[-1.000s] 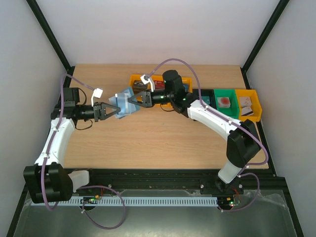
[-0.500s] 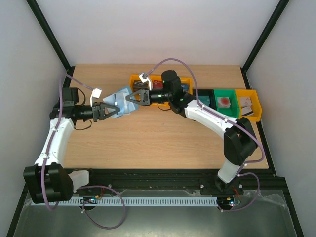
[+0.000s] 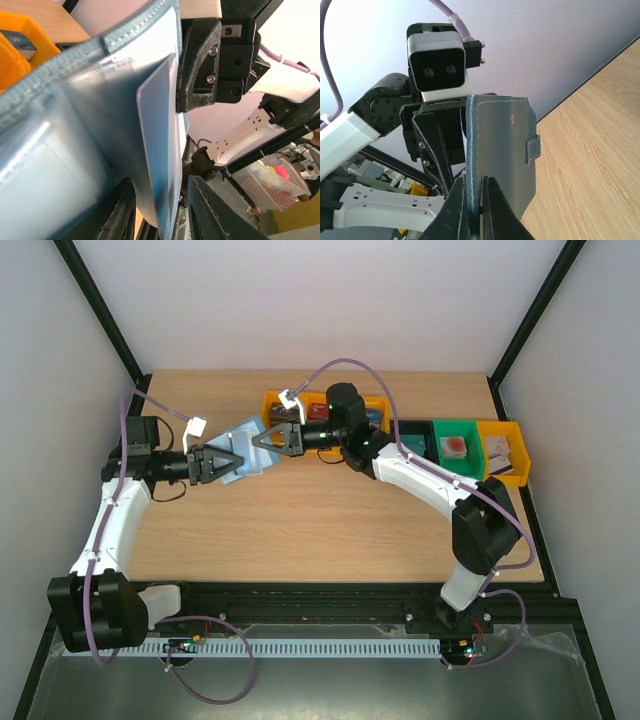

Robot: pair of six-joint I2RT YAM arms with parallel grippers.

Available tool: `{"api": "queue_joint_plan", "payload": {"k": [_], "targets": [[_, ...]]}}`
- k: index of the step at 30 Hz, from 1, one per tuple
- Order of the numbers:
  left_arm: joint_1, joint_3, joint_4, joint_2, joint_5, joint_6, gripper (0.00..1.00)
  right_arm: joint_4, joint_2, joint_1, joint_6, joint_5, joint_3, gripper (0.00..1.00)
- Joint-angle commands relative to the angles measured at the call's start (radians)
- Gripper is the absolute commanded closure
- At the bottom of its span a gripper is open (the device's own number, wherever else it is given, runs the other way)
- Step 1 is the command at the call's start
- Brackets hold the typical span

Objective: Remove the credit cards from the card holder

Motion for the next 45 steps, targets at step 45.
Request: {"api": "queue_joint_plan", "payload": {"k": [45], "targets": [[0.014,0.013,0.025,-0.01,0.026,-0.017,0.98,0.024,-0.063,-0.036,-0.039,-0.065,-0.026,0.98]]}}
